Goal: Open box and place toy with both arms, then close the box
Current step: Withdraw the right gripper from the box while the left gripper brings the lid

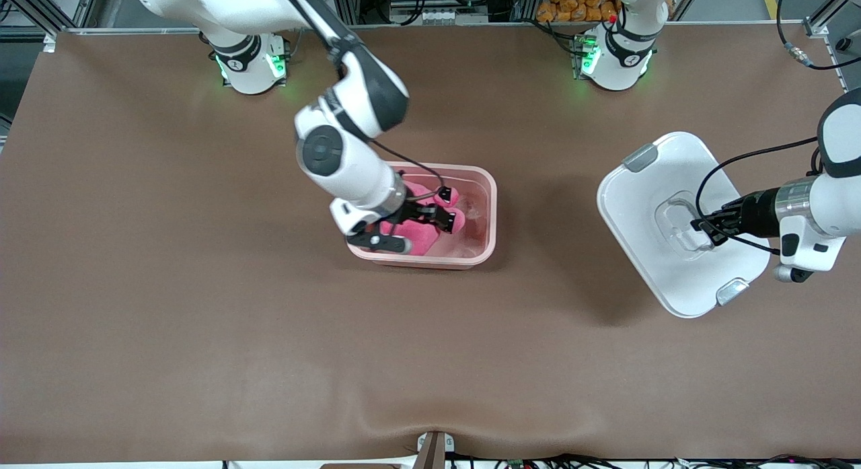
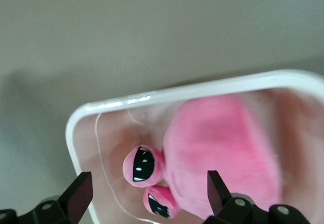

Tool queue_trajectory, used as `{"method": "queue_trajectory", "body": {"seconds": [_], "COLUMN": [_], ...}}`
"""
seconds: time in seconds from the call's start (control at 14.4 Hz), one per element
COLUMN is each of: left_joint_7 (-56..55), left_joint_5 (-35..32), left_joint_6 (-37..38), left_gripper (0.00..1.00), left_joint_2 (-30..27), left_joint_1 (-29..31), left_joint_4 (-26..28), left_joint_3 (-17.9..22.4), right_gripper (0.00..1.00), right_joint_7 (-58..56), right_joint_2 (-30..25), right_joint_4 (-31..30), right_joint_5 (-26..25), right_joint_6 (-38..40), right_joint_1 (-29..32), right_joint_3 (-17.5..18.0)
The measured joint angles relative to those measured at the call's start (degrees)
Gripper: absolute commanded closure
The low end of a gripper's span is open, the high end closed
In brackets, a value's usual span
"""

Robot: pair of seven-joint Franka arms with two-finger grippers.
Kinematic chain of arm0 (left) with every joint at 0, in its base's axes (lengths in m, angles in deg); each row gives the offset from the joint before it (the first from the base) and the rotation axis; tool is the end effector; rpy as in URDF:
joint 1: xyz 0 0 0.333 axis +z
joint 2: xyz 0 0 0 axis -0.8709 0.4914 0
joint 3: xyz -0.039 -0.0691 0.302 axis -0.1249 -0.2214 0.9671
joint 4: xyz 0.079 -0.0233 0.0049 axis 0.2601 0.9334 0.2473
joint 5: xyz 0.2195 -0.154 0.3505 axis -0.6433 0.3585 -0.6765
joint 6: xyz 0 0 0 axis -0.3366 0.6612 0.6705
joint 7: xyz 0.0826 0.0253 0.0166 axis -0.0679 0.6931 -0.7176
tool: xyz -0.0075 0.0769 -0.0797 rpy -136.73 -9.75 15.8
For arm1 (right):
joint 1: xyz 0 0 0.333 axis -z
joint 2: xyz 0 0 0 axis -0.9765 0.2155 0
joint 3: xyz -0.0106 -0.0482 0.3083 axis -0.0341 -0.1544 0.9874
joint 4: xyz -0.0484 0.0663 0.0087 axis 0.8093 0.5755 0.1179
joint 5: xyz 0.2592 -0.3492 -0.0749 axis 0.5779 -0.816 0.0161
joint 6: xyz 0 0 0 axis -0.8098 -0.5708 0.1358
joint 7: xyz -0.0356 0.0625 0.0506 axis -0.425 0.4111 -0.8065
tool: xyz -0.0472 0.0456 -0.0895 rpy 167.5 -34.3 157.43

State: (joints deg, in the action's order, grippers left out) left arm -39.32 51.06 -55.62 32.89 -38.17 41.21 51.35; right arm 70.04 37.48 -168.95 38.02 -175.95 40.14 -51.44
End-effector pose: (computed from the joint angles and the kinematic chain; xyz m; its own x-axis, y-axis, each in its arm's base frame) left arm 0.6688 -0.0157 0.4348 0.7739 0.5568 -0.3017 0.5940 -0.8034 0.0409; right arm 0.6098 0.4442 0.3707 0.9601 -0.2470 -0.1313 -0.2773 -0.9027 -0.3290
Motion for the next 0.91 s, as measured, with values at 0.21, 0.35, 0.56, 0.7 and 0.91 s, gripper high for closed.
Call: {"method": "queue_trajectory", "body": {"seconds": [0.21, 0.35, 0.56, 0.7, 0.91], "left_joint_7": [-4.42, -8.93, -16.37, -21.29, -29.87], "left_joint_5": [0.0, 0.0, 0.0, 0.0, 0.0], "left_joint_6": [0.0, 0.0, 0.0, -0.06, -0.97], "left_gripper": [1.0, 1.0, 1.0, 1.0, 1.0], "left_joint_2": [-0.01, -0.04, -0.09, -0.1, -0.08], "left_joint_1": [-0.2, -0.36, -0.66, -1.25, -5.52], "left_joint_4": [-0.33, -0.64, -1.1, -1.21, -1.91], "left_joint_3": [-2.04, -4.4, -8.16, -10.24, -10.85], "right_gripper": [0.0, 0.0, 0.0, 0.0, 0.0], "right_joint_7": [-2.67, -3.19, -7.07, -11.66, -16.43], "right_joint_2": [-4.33, -6.82, -10.43, -12.71, -16.59], "right_joint_4": [-0.21, -0.35, -0.64, -0.91, -3.26], "right_joint_5": [-6.92, -15.26, -18.71, -19.02, -19.04], "right_joint_6": [7.35, 13.59, 20.23, 23.27, 24.91], "right_joint_1": [3.85, 4.95, 6.63, 9.56, 14.53], "right_joint_3": [-0.47, -0.72, -1.05, -1.16, -1.23]}}
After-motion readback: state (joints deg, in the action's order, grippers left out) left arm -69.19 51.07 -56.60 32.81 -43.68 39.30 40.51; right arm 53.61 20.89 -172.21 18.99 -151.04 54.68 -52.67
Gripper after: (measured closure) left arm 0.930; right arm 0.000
